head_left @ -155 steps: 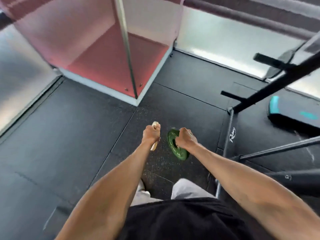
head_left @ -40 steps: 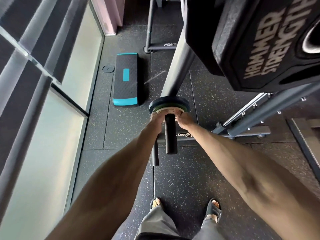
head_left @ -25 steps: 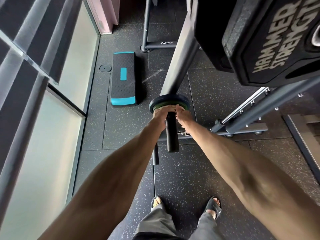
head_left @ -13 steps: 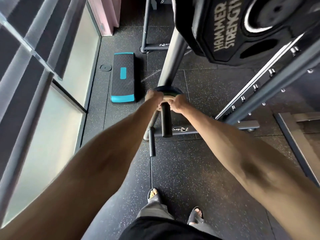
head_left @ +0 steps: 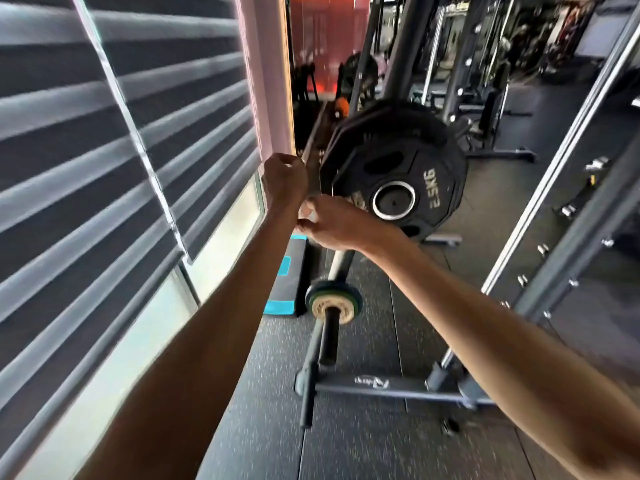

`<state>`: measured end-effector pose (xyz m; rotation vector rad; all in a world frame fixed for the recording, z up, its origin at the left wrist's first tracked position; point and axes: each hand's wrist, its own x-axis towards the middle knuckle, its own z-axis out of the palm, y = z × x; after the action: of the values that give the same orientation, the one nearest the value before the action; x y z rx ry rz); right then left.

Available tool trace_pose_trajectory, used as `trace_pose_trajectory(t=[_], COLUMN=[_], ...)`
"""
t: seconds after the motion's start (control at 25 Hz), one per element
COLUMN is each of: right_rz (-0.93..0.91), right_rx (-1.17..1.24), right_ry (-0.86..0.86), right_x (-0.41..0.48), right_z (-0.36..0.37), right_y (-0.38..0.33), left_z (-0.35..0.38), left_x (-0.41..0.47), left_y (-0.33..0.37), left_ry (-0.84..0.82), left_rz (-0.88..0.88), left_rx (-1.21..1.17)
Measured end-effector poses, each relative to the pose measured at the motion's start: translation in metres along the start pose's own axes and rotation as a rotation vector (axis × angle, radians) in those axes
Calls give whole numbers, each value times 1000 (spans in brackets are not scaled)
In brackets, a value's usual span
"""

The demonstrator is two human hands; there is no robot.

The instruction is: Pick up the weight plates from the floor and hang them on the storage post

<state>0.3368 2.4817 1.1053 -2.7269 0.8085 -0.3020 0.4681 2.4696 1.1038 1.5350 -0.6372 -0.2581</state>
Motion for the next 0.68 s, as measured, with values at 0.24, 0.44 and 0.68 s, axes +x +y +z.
trace_pose_trajectory(t=[0.24, 0.44, 0.68], right_rz=[-27, 143, -51], right_rx=[-179, -331, -408], right_ry=[783, 744, 677], right_x=[-53, -82, -84], right_z=[-66, -36, -36], right_y=[10, 81, 131], left_z=[-10, 20, 35], left_x=[-67, -91, -78], left_y=[69, -2, -32], left_ry=[-21, -200, -184], left_rz=[733, 934, 986], left_rx=[99, 505, 521])
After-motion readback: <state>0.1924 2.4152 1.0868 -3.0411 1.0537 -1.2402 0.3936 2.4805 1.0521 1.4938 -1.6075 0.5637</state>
